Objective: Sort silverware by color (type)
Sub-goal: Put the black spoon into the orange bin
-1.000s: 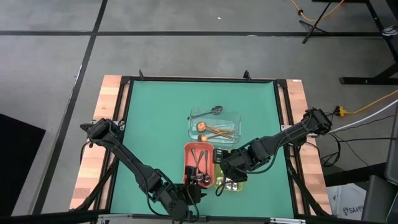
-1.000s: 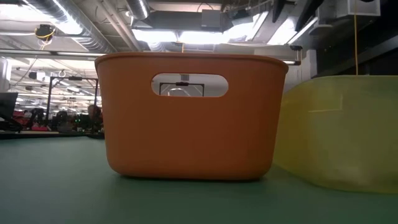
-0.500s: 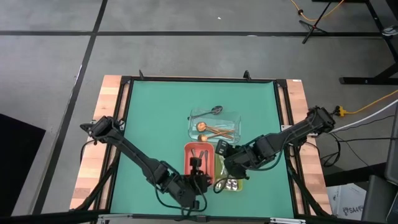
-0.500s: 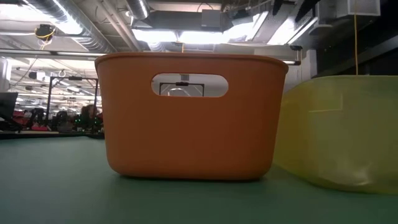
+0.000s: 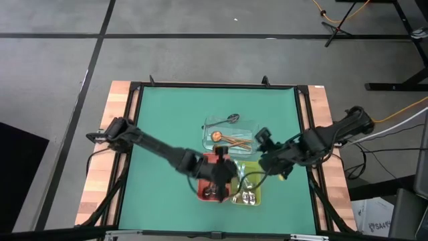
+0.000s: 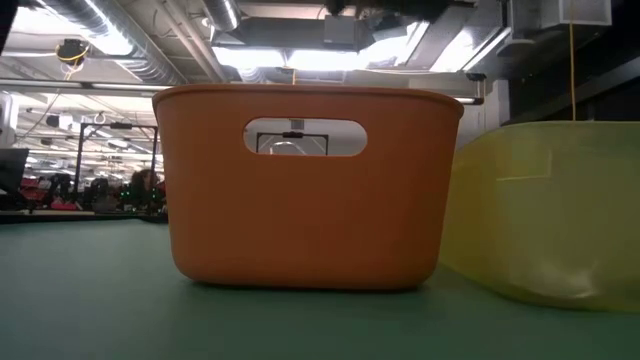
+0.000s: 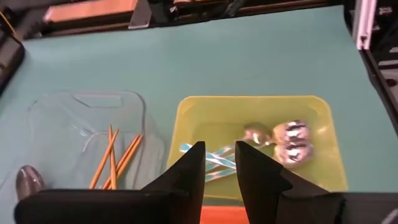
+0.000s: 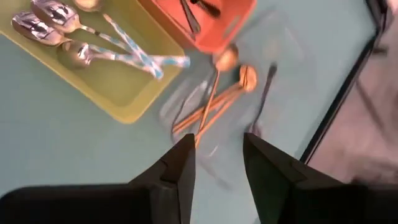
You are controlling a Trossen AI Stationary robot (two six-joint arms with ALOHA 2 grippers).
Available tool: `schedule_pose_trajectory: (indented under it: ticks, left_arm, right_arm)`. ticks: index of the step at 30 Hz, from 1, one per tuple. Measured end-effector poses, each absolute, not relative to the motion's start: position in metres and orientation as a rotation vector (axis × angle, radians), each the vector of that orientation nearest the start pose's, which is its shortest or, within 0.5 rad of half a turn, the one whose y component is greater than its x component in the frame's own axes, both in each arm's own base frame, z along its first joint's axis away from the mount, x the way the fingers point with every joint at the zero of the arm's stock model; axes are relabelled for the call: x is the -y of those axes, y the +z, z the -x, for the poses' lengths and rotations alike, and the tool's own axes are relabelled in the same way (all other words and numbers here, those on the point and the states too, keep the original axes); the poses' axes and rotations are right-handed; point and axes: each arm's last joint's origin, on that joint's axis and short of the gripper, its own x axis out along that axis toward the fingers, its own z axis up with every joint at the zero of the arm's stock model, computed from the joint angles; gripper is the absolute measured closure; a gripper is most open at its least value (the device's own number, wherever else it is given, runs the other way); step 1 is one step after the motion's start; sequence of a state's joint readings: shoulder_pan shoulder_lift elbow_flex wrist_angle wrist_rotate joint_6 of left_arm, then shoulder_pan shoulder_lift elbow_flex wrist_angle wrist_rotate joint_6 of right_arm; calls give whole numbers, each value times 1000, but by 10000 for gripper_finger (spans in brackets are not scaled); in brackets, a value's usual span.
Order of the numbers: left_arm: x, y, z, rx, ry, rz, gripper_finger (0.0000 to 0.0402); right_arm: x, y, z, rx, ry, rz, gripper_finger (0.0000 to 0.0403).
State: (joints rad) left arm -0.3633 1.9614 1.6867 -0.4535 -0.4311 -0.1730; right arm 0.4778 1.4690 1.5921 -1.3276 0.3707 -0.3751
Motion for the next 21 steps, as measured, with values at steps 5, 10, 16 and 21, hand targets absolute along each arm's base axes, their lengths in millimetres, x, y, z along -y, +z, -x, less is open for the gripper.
schedule_pose_trajectory:
  ticks: [5,10,16,21]
  left_arm:
    - [102,275,-432,-695,93,-27,319]
    - [50,275,-442,-712,107,58,319]
    - [-18,275,-444,-713,195,140,319]
    - [-76,275,-438,-707,283,204,319]
  right_arm:
    - [-100,377,-215,-1153,203,689,278]
    - [-91,384,-199,-1173,129,576,278]
    - [-83,394,-183,-1151,79,491,278]
    - [-76,396,-170,-1129,42,421,278]
